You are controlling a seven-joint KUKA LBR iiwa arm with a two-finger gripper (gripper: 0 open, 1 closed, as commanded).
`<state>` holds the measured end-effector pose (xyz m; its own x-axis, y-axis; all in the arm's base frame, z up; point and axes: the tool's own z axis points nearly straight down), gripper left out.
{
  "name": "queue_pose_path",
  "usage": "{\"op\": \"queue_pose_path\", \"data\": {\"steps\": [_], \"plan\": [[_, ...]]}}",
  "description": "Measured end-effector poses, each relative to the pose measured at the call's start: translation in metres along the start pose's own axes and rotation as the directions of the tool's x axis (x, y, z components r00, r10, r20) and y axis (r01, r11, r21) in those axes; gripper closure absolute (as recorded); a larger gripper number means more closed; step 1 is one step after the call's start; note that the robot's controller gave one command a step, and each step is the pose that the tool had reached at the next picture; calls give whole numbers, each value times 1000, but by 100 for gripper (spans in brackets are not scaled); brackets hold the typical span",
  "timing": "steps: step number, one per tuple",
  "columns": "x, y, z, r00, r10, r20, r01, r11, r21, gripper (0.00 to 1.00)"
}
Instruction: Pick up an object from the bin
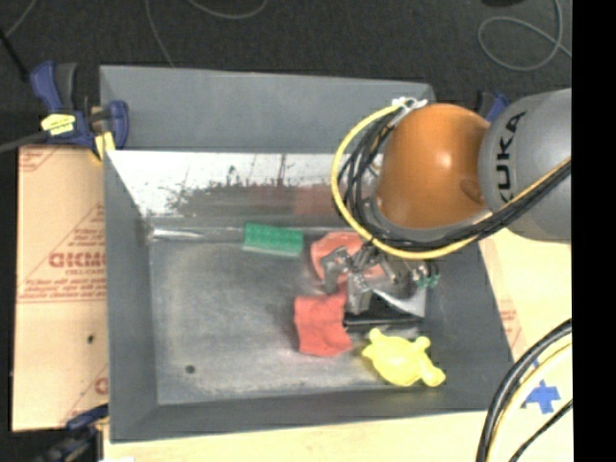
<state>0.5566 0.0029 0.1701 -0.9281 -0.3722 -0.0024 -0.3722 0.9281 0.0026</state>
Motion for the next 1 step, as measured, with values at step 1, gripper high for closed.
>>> {"op": "queue_pose_path", "data": {"steps": [1], "plan": [[-2, -4, -95, 999, -37, 4, 37, 999, 1, 100]]}}
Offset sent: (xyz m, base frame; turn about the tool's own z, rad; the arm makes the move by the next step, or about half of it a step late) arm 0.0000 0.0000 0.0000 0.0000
